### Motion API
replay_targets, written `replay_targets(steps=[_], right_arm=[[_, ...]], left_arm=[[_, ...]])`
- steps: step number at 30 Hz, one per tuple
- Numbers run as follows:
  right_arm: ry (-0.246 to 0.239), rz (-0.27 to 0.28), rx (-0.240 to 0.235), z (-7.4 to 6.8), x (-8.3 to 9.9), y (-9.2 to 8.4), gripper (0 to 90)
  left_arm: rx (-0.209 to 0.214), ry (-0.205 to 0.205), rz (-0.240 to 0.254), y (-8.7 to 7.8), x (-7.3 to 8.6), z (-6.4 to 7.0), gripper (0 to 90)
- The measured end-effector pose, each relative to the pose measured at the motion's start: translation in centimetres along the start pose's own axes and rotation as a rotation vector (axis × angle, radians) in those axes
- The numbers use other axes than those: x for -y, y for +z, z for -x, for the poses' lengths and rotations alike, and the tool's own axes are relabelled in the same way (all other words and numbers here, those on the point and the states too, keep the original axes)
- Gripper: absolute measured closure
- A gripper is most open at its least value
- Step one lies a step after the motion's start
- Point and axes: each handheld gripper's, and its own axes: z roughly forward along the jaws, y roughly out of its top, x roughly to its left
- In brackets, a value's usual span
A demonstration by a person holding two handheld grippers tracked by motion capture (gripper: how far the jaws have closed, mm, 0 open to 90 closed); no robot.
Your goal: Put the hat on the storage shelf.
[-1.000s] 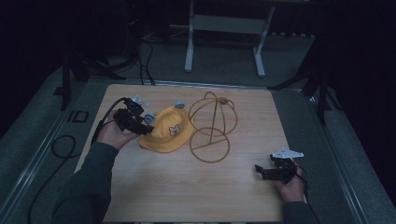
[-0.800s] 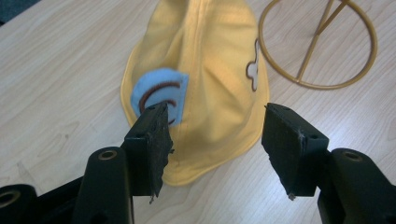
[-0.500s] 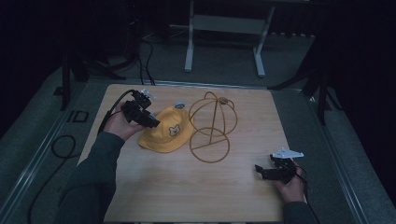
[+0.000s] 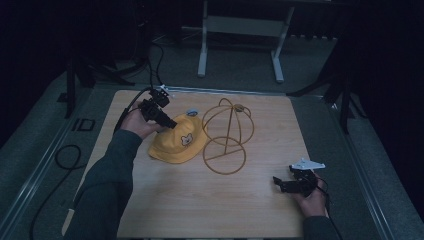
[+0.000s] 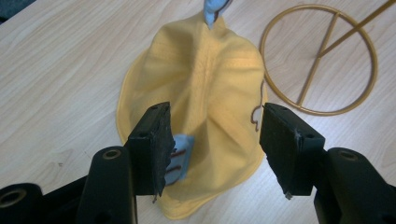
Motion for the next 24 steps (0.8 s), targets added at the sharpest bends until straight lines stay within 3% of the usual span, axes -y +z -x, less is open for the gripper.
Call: replay_targets(steps=[4, 12, 23, 24], right_arm=[[0.0, 0.0, 0.0, 0.0, 0.0, 0.0, 13.7], [0.0, 0.0, 0.0, 0.0, 0.0, 0.0, 13.7], [0.0, 0.0, 0.0, 0.0, 0.0, 0.0, 13.7], [0.0, 0.0, -0.001, 0.0, 0.0, 0.0, 13.7]], left_arm=[[0.008, -0.01, 0.007, 0.6, -0.9, -0.2, 44.0], [-0.023, 0.001, -0.039, 2.4, -2.2, -0.4, 45.9], [-0.003, -0.023, -0.079, 4.5, -3.0, -1.1, 47.3], [0.007, -0.014, -0.12, 5.5, -3.2, -1.1, 47.8]])
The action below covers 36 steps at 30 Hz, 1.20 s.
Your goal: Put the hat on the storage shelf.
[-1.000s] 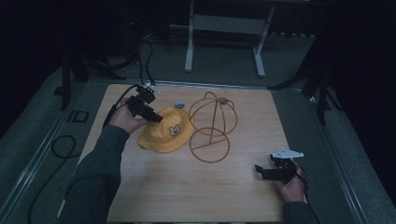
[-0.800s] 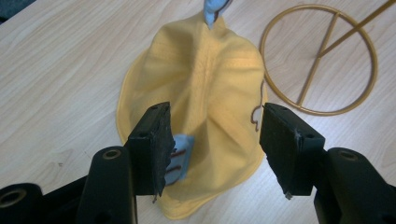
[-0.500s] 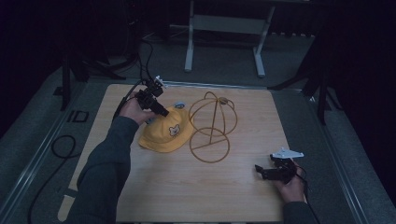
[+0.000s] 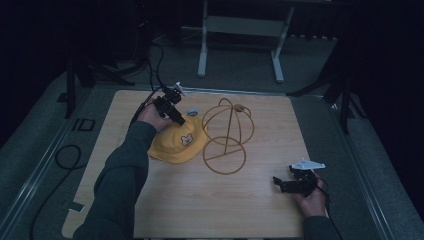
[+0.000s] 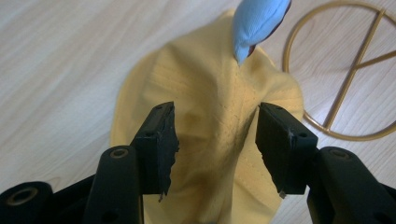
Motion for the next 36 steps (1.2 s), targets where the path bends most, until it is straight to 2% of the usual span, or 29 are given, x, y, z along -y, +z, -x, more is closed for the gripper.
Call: replay_targets(steps=[5, 6, 9, 11, 14, 17, 18, 21, 23, 24, 29, 36], right_arm=[[-0.002, 0.001, 0.0, 0.0, 0.0, 0.0, 13.7], [-0.002, 0.0, -0.001, 0.0, 0.0, 0.0, 13.7], [-0.002, 0.0, -0.001, 0.0, 0.0, 0.0, 13.7], [-0.002, 0.001, -0.001, 0.0, 0.0, 0.0, 13.7], [-0.002, 0.0, -0.001, 0.0, 0.0, 0.0, 13.7], [-0.003, 0.001, -0.001, 0.0, 0.0, 0.0, 13.7], [-0.003, 0.001, -0.001, 0.0, 0.0, 0.0, 13.7], [-0.003, 0.0, -0.001, 0.0, 0.0, 0.0, 13.7], [-0.002, 0.0, -0.001, 0.0, 0.0, 0.0, 13.7], [-0.002, 0.0, -0.001, 0.0, 0.0, 0.0, 13.7], [-0.002, 0.0, -0.001, 0.0, 0.0, 0.0, 13.7], [-0.003, 0.0, -0.001, 0.0, 0.0, 0.0, 13.7]], left_arm=[[0.0, 0.008, -0.007, 0.5, -0.2, 0.1, 54.3], [0.002, 0.032, -0.013, 0.6, -0.3, 0.4, 64.5], [-0.005, 0.063, -0.033, 0.6, -0.3, 0.8, 77.2], [-0.007, 0.08, -0.047, 0.5, -0.3, 0.8, 81.3], [-0.017, 0.102, -0.048, 0.3, -0.1, 1.1, 82.7], [-0.017, 0.104, -0.047, 0.2, 0.0, 1.1, 83.0], [-0.012, 0.104, -0.046, -0.3, 0.3, 0.9, 83.1], [0.018, 0.091, -0.011, -1.2, 0.6, 0.8, 83.0], [0.018, 0.091, -0.011, -1.2, 0.6, 0.8, 83.1], [0.032, 0.097, 0.008, -2.0, 0.8, 0.9, 83.1], [0.031, 0.097, 0.046, -3.1, 0.9, 1.1, 82.9], [0.029, 0.118, 0.04, -3.4, 1.1, 1.6, 82.7]])
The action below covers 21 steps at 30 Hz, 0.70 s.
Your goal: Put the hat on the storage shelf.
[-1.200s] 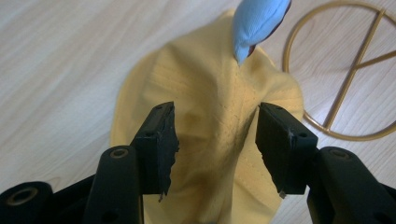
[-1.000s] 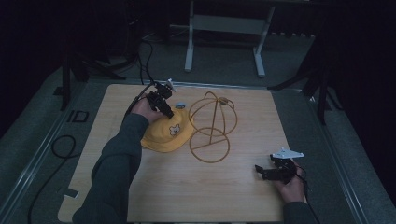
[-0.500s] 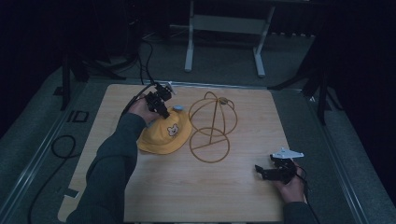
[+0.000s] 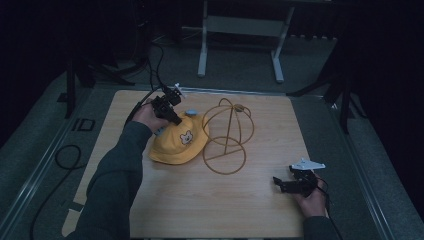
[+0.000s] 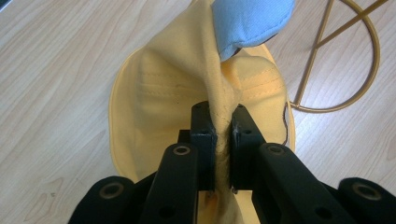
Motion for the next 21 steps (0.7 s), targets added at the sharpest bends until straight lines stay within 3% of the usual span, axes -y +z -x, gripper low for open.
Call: replay_targets(steps=[21], right_arm=[[0.001, 0.0, 0.0, 0.0, 0.0, 0.0, 13.7]], left_arm=[[-0.009, 0.036, 0.045, -3.3, 1.2, 1.3, 82.1]])
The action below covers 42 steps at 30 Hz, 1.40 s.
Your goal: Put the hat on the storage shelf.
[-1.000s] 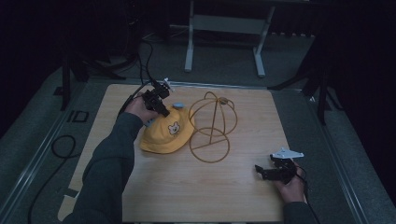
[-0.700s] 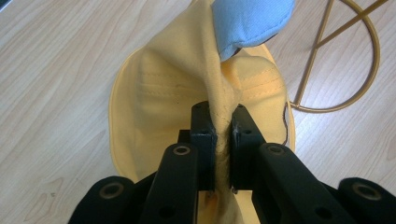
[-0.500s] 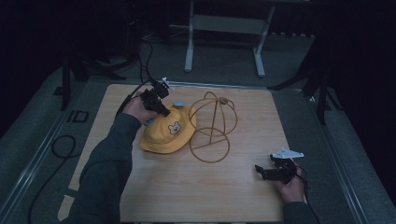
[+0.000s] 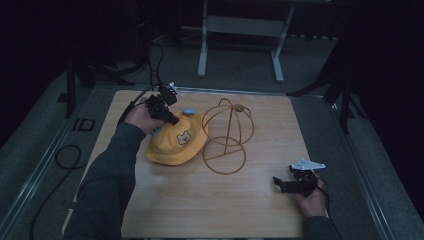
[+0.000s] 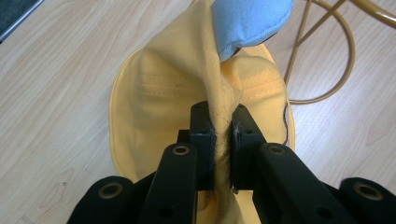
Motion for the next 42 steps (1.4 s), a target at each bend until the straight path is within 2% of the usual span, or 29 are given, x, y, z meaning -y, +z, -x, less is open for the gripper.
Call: replay_targets(steps=[6, 17, 23, 36, 42], right_arm=[[0.001, 0.0, 0.0, 0.0, 0.0, 0.0, 13.7], [-0.001, 0.002, 0.001, 0.0, 0.0, 0.0, 13.7], [0.0, 0.002, 0.001, 0.0, 0.0, 0.0, 13.7], [0.0, 0.002, 0.001, 0.0, 0.0, 0.0, 13.7], [-0.001, -0.001, 0.001, 0.0, 0.0, 0.0, 13.7]], left_arm=[[0.014, -0.002, 0.038, -1.2, 0.4, 0.1, 81.7], [0.011, -0.003, 0.085, -2.8, 1.0, 0.3, 81.5], [-0.011, 0.03, 0.072, -3.6, 0.8, 0.7, 81.5], [-0.004, 0.052, 0.132, -6.4, 0.5, 1.4, 81.5], [-0.017, 0.054, 0.152, -7.5, 0.6, 1.4, 81.4]])
